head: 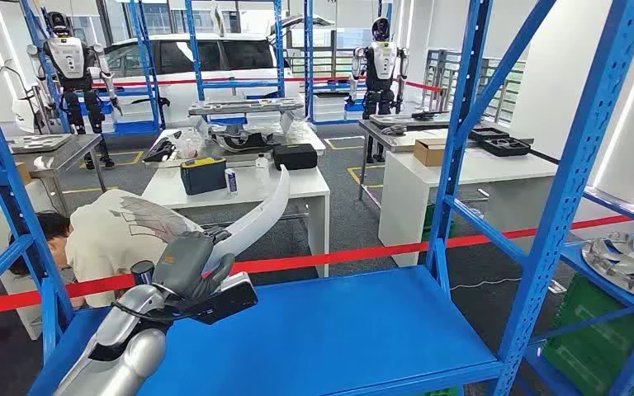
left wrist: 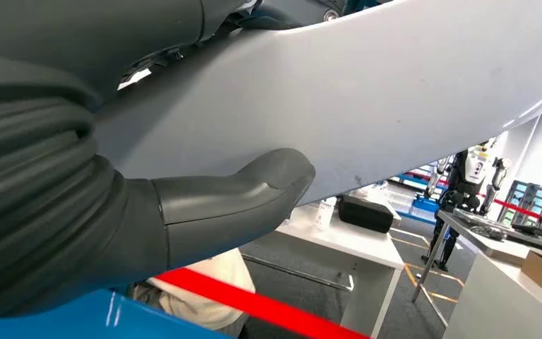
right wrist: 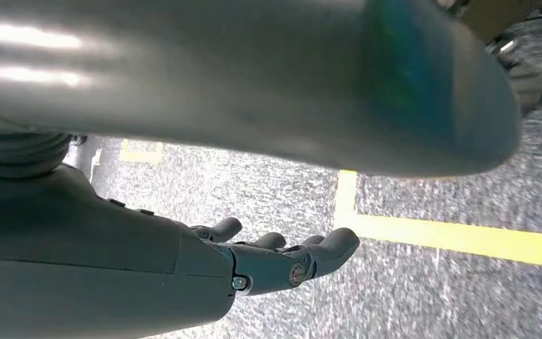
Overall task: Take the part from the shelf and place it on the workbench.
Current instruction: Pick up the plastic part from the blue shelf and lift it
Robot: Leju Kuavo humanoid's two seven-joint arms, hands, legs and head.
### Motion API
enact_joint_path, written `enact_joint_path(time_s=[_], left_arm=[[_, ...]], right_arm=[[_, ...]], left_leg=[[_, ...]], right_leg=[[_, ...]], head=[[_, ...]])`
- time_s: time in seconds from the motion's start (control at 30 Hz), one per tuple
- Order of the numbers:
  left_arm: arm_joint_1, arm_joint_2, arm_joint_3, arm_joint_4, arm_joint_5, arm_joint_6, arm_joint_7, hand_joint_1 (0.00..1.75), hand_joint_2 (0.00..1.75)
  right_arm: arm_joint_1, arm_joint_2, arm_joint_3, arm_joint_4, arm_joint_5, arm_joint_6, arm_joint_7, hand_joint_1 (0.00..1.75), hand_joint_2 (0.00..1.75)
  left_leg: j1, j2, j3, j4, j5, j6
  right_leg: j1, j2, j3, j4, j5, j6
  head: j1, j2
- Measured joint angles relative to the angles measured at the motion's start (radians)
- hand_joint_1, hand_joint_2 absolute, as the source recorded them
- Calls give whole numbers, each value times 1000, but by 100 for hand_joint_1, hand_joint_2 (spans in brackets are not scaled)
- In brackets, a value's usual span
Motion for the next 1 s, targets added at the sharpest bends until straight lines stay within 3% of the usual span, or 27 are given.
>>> enact_joint_path(time_s=[0.1,0.17,0.2,0.27,0.33,0.37,0.43,0.5,0.57,0.6,0.67,0.7,0.73,0.77,0.83,0.87,0.9,0.93,1.0], left_arm=[[0,0,-1,1,-2,6,-1,175,175],[-1,0,-2,2,-4,9,-1,175,175],[-2,1,-2,4,-5,10,-1,175,175],[-4,3,-2,8,-6,12,-1,175,175],[-5,5,-3,13,-6,15,-2,175,175],[-4,6,-3,16,-6,16,-3,175,175],[-2,7,-4,21,-7,16,-6,175,175],[-3,7,-4,24,-7,17,-8,175,175],[-4,6,-5,23,-8,19,-8,175,175],[-5,5,-5,23,-8,19,-9,175,175],[-6,4,-5,25,-10,21,-10,175,175],[-7,2,-5,28,-12,22,-12,175,175],[-8,0,-5,30,-14,25,-12,175,175],[-9,-3,-5,32,-16,28,-12,175,175],[-10,-7,-5,36,-20,34,-12,175,175],[-9,-8,-5,38,-21,35,-12,175,175],[-9,-8,-5,41,-21,36,-12,175,175],[-8,-8,-5,44,-22,36,-12,175,175],[-8,-7,-5,48,-23,37,-12,175,175]], right_arm=[[-1,0,0,0,-2,0,-3,0,0],[0,1,-1,0,-3,0,-6,0,0],[0,1,-1,0,-3,0,-6,0,0],[-1,2,-2,0,-3,0,-6,0,0],[-1,2,-4,0,-4,0,-6,0,0],[-1,2,-5,0,-5,0,-6,0,0],[-1,2,-6,0,-5,0,-5,0,0],[-1,2,-7,0,-5,0,-5,0,0],[-1,2,-7,0,-6,0,-4,0,0],[0,2,-7,0,-6,0,-4,0,0],[1,2,-8,0,-6,0,-2,0,0],[1,2,-8,0,-6,0,0,0,0],[2,3,-8,0,-6,0,3,0,0],[2,3,-8,0,-7,2,4,0,0],[2,4,-9,0,-7,15,6,0,0],[2,4,-9,0,-7,21,6,0,0],[1,3,-10,0,-6,26,6,0,0],[1,3,-10,0,-6,27,7,0,0],[1,2,-13,0,-6,27,7,0,0]], left_leg=[[0,1,-6,3,13,-11],[2,0,-10,4,22,-22],[3,-1,-16,11,11,-29],[9,-4,-40,80,-64,-42],[17,-4,-67,203,-153,-53],[21,-4,-72,254,-171,-56],[27,-4,-43,270,-143,-59],[30,-4,48,164,-108,-58],[25,-7,137,33,-124,-50],[20,-8,158,-4,-136,-44],[14,-7,152,-18,-123,-25],[13,-5,147,-20,-112,-15],[13,-3,137,-23,-99,-6],[13,-1,125,-24,-85,2],[10,0,94,-22,-59,11],[7,0,77,-21,-46,13],[6,0,59,-19,-33,13],[4,0,40,-16,-21,13],[3,0,7,-9,1,10]], right_leg=[[6,1,12,-37,-13,-11],[5,0,4,-43,1,-23],[3,-1,-1,-46,11,-29],[-1,-5,-20,-51,35,-37],[-1,-7,-49,-51,58,-38],[-1,-7,-64,-51,70,-37],[-2,-8,-95,-50,94,-33],[-2,-7,-123,-49,119,-26],[-3,-5,-138,-50,141,-13],[-5,-5,-139,-53,152,-5],[-11,-4,-141,-61,169,10],[-13,-3,-147,-56,160,15],[-15,-3,-157,-36,131,18],[-15,-2,-172,4,86,19],[-11,-2,-203,129,-15,19],[-8,-2,-211,188,-38,18],[-4,-2,-207,226,-37,16],[0,-2,-189,232,-17,12],[7,-2,-104,147,22,2]], head=[[-1,0],[-1,0],[-1,0],[-2,0],[-3,0],[-3,0],[-3,0],[-3,0],[-2,0],[-1,0],[-1,0],[-1,0],[-1,0],[0,-1],[1,-1],[1,-1],[1,-1],[1,-1],[2,-1]])
